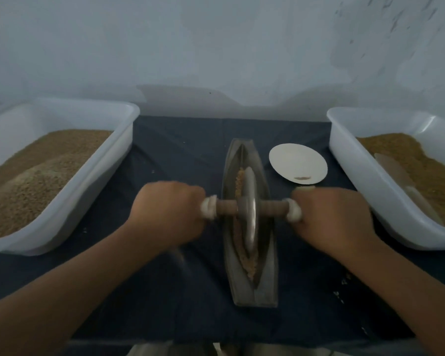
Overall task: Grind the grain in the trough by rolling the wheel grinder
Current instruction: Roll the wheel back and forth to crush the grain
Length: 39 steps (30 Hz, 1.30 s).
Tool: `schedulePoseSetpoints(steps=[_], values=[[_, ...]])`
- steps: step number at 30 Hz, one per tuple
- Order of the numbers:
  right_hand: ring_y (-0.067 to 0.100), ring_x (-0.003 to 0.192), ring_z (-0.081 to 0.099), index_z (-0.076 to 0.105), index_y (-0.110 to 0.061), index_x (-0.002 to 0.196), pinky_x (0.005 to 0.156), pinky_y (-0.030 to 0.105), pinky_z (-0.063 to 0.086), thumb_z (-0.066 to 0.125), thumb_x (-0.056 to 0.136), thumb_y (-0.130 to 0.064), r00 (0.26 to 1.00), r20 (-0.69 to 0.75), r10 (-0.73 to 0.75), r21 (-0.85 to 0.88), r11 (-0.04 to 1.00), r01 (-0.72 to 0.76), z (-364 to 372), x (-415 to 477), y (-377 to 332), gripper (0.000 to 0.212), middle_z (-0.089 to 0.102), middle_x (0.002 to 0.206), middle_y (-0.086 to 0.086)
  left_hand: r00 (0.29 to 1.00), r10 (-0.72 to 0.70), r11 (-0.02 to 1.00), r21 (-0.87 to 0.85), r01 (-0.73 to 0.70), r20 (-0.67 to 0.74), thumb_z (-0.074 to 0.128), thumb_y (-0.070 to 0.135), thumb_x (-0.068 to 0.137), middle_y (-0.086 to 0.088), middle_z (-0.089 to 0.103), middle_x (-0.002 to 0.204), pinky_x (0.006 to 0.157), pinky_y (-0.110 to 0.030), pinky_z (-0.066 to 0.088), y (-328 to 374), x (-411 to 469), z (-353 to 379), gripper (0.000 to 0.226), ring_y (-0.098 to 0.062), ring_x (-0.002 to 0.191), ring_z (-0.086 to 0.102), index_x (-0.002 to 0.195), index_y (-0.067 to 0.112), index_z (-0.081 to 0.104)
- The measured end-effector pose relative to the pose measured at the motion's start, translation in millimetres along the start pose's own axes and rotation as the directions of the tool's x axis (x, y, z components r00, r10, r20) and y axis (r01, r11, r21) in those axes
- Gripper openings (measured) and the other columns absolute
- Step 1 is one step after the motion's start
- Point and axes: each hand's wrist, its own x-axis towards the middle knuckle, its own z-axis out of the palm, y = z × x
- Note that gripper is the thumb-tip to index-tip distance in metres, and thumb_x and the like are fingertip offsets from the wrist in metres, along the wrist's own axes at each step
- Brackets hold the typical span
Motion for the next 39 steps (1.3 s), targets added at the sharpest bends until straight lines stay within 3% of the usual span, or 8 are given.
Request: schedulePoseSetpoints(steps=[8,15,17,19,24,27,34,39], values=[[0.011,0.049,0.042,0.049,-0.026,0.063,0.048,0.026,0.023,0.064,0.091,-0.03,0.984,0.094,0.154,-0.04,0.988,-0.15,16.4,92.8,-0.1,0.032,0.048,0.056,-0.007,0.966,-0.185,0.98,-0.035,0.194,0.179,0.058,0.043,0.079,0.004,0.058,0.068,0.061,-0.031,0.045,-9.2,99.9,16.5,0.025,-0.026,0.068,0.064,0.066,0.022,0.054],[0.008,0.04,0.024,0.043,-0.028,0.059,0.044,0.014,0.013,0.068,0.068,-0.042,0.998,-0.038,-0.059,-0.049,0.997,0.057,-16.9,8.6,-7.4,0.03,0.026,0.05,-0.016,0.997,-0.006,0.991,-0.137,-0.005,-0.075,0.077,0.039,0.07,0.008,0.039,0.049,0.048,-0.024,0.029,0.3,-16.9,8.9,0.051,-0.023,0.038,0.047,0.061,0.03,0.028],[0.008,0.039,0.031,0.042,-0.027,0.059,0.039,0.02,0.025,0.059,0.079,-0.044,0.996,0.003,-0.087,-0.015,0.996,0.087,-11.6,14.0,-4.0,0.032,0.032,0.049,-0.015,0.998,-0.042,0.993,-0.11,0.036,-0.051,0.081,0.038,0.07,0.011,0.033,0.05,0.048,-0.023,0.026,-0.1,-14.4,12.9,0.053,-0.022,0.038,0.045,0.061,0.03,0.029],[0.013,0.045,0.044,0.046,-0.029,0.063,0.044,0.031,0.043,0.054,0.092,-0.047,0.997,0.074,-0.029,-0.019,0.999,0.03,-0.3,36.8,-1.3,0.035,0.043,0.053,-0.01,0.996,-0.093,0.995,-0.029,0.093,0.012,0.069,0.046,0.078,0.011,0.035,0.052,0.049,-0.024,0.026,-1.5,13.4,15.8,0.045,-0.022,0.044,0.045,0.059,0.027,0.033],[0.011,0.053,0.043,0.056,-0.025,0.068,0.049,0.027,0.024,0.06,0.094,-0.035,0.976,0.101,0.193,-0.025,0.981,-0.192,23.4,86.8,1.6,0.028,0.053,0.061,-0.006,0.985,-0.138,0.99,0.022,0.137,0.104,0.057,0.046,0.081,0.006,0.053,0.064,0.058,-0.03,0.04,-8.4,104.0,13.2,0.031,-0.026,0.058,0.052,0.062,0.024,0.045],[0.012,0.056,0.047,0.055,-0.027,0.071,0.051,0.029,0.036,0.053,0.099,-0.043,0.963,0.176,0.204,-0.012,0.979,-0.205,21.5,71.6,4.0,0.032,0.056,0.064,-0.006,0.985,-0.117,0.992,0.051,0.112,0.124,0.06,0.043,0.08,0.007,0.047,0.061,0.056,-0.029,0.036,-4.1,90.3,3.6,0.025,-0.022,0.056,0.048,0.066,0.024,0.051],[0.007,0.041,0.03,0.034,-0.033,0.062,0.039,0.025,0.033,0.05,0.087,-0.055,0.997,-0.079,-0.025,-0.015,1.0,0.024,-0.4,-1.2,-1.1,0.037,0.022,0.052,-0.016,0.998,-0.027,1.0,-0.01,0.026,-0.053,0.067,0.048,0.067,0.014,0.019,0.049,0.049,-0.017,0.01,4.7,-11.3,0.6,0.05,-0.014,0.038,0.024,0.059,0.032,0.02],[0.006,0.045,0.03,0.041,-0.03,0.064,0.044,0.023,0.026,0.059,0.095,-0.043,0.998,-0.049,0.035,-0.114,0.993,-0.041,15.6,67.0,-0.2,0.038,0.035,0.052,-0.011,0.976,-0.193,0.977,-0.076,0.201,0.099,0.054,0.048,0.079,0.009,0.049,0.061,0.056,-0.029,0.039,-5.0,62.7,24.2,0.031,-0.023,0.057,0.056,0.061,0.024,0.045]])
